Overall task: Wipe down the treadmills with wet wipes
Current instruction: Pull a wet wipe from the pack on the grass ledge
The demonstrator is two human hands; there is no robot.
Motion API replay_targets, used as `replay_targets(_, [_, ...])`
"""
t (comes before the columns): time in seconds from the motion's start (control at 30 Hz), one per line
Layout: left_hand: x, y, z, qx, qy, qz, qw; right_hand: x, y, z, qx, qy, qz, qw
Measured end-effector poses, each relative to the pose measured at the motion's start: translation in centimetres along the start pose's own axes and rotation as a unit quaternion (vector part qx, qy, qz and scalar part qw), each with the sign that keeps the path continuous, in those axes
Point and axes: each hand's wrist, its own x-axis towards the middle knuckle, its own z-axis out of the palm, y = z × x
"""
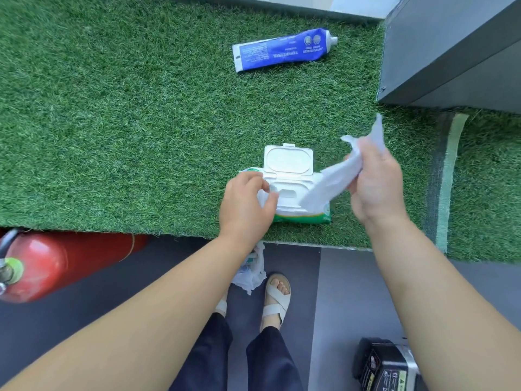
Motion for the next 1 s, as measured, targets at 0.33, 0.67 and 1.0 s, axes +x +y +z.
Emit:
replay_targets(0.33, [-2.0, 0.8, 1.7, 0.345, -0.202, 0.174, 0.9, 2.4, 1.0, -2.7, -0.599, -0.084, -0.043, 0.795])
replay_targets(0.67, [-0.4, 0.0, -0.3, -0.102, -0.032, 0.002, 0.994, 3.4, 1.4, 1.3, -0.339, -0.111, 0.028, 0.934])
replay_targets(1.0, [-2.7, 0.3, -0.2, 0.146, -0.147, 0.169, 0.964, -3.1, 6.1, -3.5, -0.619, -0.193, -0.252, 0.718])
